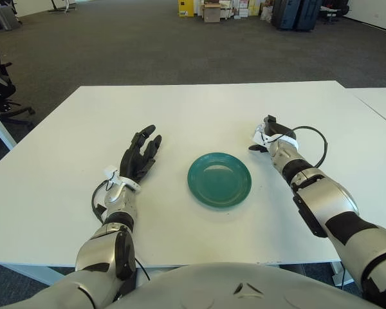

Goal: Put the bottle into the plate.

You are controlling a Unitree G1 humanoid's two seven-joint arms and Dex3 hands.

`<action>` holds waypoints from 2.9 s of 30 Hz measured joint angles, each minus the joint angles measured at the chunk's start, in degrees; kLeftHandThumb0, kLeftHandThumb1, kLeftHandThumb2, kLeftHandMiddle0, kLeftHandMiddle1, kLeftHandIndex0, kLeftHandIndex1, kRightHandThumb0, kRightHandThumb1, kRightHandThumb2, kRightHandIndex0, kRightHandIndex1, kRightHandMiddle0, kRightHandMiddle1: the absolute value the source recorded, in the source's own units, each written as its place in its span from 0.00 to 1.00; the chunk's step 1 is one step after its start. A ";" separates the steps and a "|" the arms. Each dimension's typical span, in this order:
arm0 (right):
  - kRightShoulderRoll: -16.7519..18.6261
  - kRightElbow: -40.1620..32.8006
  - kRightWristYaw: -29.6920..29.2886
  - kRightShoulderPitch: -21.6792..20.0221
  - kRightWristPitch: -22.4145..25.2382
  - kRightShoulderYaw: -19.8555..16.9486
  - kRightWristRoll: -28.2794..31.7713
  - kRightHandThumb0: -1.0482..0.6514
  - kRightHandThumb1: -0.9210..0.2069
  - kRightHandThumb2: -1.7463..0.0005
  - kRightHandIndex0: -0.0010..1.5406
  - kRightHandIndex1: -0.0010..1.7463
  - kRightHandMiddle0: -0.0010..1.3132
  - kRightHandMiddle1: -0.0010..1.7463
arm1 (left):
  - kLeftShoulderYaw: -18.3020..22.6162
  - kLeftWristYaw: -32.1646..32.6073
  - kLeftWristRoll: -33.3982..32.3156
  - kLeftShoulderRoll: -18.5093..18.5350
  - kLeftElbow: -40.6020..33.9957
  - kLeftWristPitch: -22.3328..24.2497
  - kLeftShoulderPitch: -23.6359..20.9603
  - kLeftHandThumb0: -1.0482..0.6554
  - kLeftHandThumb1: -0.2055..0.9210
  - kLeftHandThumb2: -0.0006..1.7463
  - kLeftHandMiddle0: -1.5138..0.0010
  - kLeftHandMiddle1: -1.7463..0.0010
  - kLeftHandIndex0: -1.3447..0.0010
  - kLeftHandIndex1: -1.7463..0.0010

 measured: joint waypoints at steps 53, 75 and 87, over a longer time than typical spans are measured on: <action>-6.28 -66.20 4.11 15.95 -11.16 0.87 -3.74 0.62 0.78 0.07 0.53 0.98 0.46 1.00 | -0.10 -0.05 0.29 0.62 0.33 -0.55 -0.09 0.29 1.00 0.33 0.64 0.99 0.96 0.49; -6.14 -79.42 16.06 19.00 -13.62 2.02 -9.28 0.62 0.76 0.08 0.52 0.99 0.44 1.00 | -0.12 0.40 1.31 0.64 0.89 -1.05 -0.01 0.29 1.00 0.35 0.65 1.00 0.96 0.49; -4.66 -84.16 23.37 23.34 -13.49 2.97 -8.97 0.62 0.77 0.07 0.52 0.99 0.44 1.00 | 0.14 -0.91 0.68 0.65 0.81 -0.27 0.00 0.30 1.00 0.35 0.64 0.99 0.94 0.47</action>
